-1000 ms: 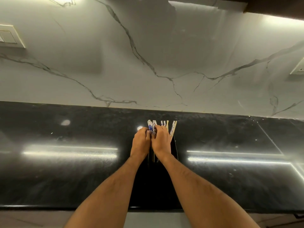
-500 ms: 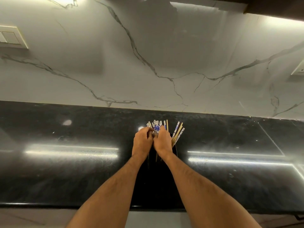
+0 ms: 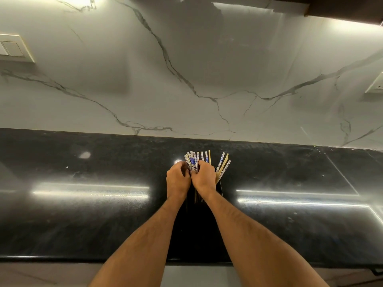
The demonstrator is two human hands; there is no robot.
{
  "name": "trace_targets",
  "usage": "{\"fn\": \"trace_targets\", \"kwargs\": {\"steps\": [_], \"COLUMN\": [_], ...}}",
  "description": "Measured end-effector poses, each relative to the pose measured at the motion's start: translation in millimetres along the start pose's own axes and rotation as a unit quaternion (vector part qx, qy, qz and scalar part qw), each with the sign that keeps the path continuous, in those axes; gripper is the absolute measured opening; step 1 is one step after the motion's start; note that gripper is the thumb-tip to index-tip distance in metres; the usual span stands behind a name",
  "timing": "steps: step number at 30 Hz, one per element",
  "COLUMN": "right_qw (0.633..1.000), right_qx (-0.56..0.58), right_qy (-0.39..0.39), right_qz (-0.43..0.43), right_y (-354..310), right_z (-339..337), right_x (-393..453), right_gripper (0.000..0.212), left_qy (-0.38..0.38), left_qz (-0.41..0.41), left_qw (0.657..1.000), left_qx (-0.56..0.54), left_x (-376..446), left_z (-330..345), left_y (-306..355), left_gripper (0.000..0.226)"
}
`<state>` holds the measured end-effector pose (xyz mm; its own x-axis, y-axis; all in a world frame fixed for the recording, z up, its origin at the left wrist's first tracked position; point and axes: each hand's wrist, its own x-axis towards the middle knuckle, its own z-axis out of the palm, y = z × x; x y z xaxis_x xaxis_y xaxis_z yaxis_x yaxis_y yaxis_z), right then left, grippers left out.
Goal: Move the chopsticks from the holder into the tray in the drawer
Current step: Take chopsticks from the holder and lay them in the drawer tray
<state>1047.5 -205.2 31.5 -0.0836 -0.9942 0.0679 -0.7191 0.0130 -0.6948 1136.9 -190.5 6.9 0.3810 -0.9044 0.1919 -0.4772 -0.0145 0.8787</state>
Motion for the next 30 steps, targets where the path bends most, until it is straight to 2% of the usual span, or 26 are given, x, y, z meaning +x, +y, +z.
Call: {"fn": "trace_targets", "kwargs": {"steps": [8, 12, 18, 24, 27, 30], "right_qw": [1.0, 0.999, 0.994, 0.983, 0.968, 0.954], "right_qx": [-0.011, -0.017, 0.038, 0.154, 0.224, 0.278], "right_qy": [0.019, 0.037, 0.079, 0.09, 0.107, 0.109], "right_qz": [-0.011, 0.016, 0.066, 0.051, 0.03, 0.028], "right_y": [-4.1, -5.3, -7.9, -10.0, -13.6, -20.5], "right_z": [-1.3, -4.5, -12.8, -28.0, -42.8, -60.3], "right_x": [-4.5, -5.0, -4.0, 2.6, 8.1, 13.3], "right_gripper": [0.003, 0.003, 0.016, 0.011, 0.01, 0.013], "left_qy": [-0.02, -0.034, -0.046, -0.06, -0.111, -0.209], "left_qz": [0.025, 0.032, 0.073, 0.055, 0.026, 0.002], "left_qw": [0.999, 0.999, 0.996, 0.994, 0.983, 0.954], "left_qx": [-0.007, -0.009, -0.022, -0.07, -0.144, -0.216], "left_x": [1.9, 3.7, 0.0, -9.4, -13.7, -16.8], "left_z": [0.1, 0.0, -1.4, -0.5, 1.0, 1.6], "left_y": [-1.0, 1.1, 13.7, 25.7, 38.6, 57.9], "left_gripper": [0.03, 0.031, 0.032, 0.035, 0.032, 0.027]}}
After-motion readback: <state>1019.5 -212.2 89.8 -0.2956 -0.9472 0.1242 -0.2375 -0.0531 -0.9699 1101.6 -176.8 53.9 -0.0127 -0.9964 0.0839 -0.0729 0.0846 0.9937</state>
